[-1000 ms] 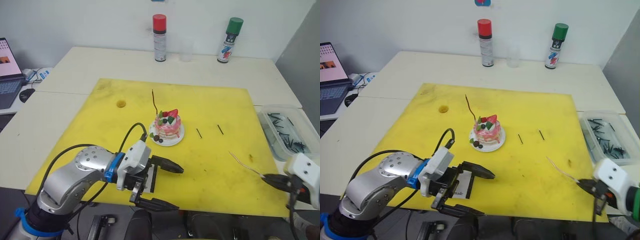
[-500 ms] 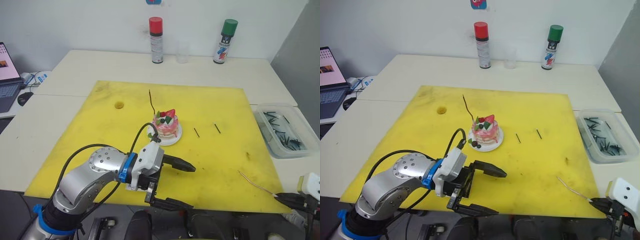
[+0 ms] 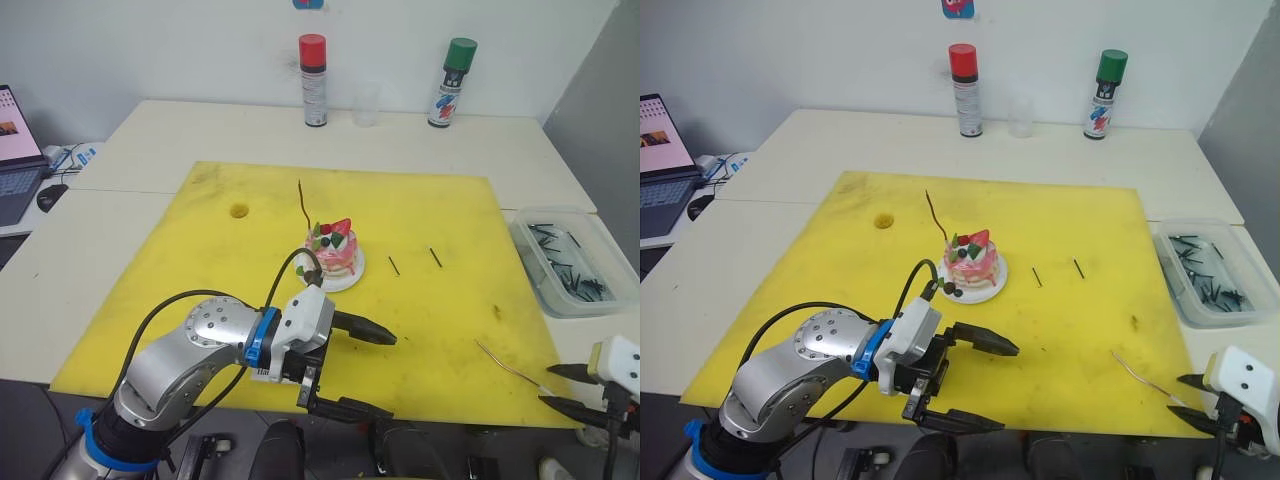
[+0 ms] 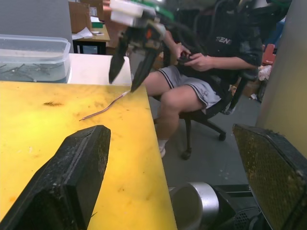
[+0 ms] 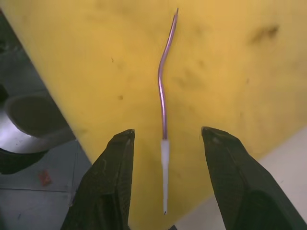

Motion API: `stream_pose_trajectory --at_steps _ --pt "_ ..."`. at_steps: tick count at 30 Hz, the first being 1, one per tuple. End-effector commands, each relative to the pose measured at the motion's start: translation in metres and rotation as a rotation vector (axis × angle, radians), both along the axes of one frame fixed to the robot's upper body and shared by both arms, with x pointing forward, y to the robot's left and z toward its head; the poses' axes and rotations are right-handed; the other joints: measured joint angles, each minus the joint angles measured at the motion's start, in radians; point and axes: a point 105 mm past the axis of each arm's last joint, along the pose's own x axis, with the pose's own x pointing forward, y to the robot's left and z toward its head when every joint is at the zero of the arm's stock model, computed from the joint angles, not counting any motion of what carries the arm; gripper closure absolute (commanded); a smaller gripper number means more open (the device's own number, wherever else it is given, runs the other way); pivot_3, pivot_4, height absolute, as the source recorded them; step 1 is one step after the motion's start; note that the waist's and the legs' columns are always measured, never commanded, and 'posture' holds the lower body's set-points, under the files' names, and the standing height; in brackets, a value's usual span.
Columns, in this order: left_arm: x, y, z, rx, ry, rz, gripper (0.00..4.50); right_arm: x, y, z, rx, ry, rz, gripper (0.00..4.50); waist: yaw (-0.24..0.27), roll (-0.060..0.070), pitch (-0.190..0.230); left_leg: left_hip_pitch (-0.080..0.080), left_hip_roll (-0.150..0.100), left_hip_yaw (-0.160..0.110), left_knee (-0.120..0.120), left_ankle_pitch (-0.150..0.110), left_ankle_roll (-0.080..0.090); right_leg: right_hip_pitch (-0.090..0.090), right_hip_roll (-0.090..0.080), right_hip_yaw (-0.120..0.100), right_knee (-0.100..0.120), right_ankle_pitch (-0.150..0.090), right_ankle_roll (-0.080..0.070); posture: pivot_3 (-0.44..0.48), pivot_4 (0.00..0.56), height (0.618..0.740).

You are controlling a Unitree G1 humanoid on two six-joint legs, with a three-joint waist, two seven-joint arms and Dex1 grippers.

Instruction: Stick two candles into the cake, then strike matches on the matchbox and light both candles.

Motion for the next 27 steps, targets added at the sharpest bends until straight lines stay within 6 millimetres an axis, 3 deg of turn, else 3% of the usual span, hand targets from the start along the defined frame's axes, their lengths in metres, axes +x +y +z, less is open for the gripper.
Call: stream_pose_trajectory --at_steps 1,5,8,13,19,27 --pt "-0.008 -0.004 0.002 -0.019 -0.040 -0.032 0.00 -0.003 0.003 0.015 -0.101 0.031 0.013 2.16 0.000 0.000 0.000 0.000 0.000 0.000 0.000 0.000 0.000 0.000 0.000 0.000 0.000 0.000 0.000 0.000 0.150 0.733" --pt "-0.011 -0.005 -0.001 -0.008 -0.050 -0.039 0.00 -0.002 0.001 0.016 -0.275 0.157 -0.044 2.16 -0.001 0.000 0.000 0.000 0.000 0.000 0.000 0.000 0.000 0.000 0.000 0.000 0.000 0.000 0.000 0.000 0.150 0.733" --pt "-0.013 -0.006 -0.002 -0.005 -0.054 -0.039 0.00 -0.002 0.006 0.015 -0.280 0.273 -0.102 2.16 -0.001 0.000 0.000 0.000 0.000 0.000 0.000 0.000 0.000 0.000 0.000 0.000 0.000 0.000 0.000 0.000 0.150 0.733" --pt "-0.013 -0.006 -0.005 0.002 -0.065 -0.026 0.00 0.010 0.015 0.009 -0.279 0.289 -0.100 2.16 0.001 -0.001 0.000 -0.001 0.000 0.000 0.000 0.000 0.000 -0.001 0.000 0.000 -0.001 0.000 0.000 0.000 0.150 0.733" --pt "-0.014 -0.005 -0.007 0.006 -0.069 -0.008 0.00 0.020 0.011 -0.002 -0.317 0.299 -0.095 2.16 0.000 -0.002 0.001 -0.002 0.000 0.000 -0.001 0.000 0.000 -0.001 0.000 0.000 -0.001 0.000 0.000 0.000 0.150 0.733" --pt "-0.017 -0.004 -0.009 0.009 -0.064 -0.003 0.00 0.020 0.010 -0.011 -0.313 0.330 -0.089 2.16 0.000 -0.002 0.001 -0.001 0.000 0.000 0.000 0.000 0.000 -0.001 0.000 0.000 -0.001 0.000 0.000 0.000 0.150 0.733"
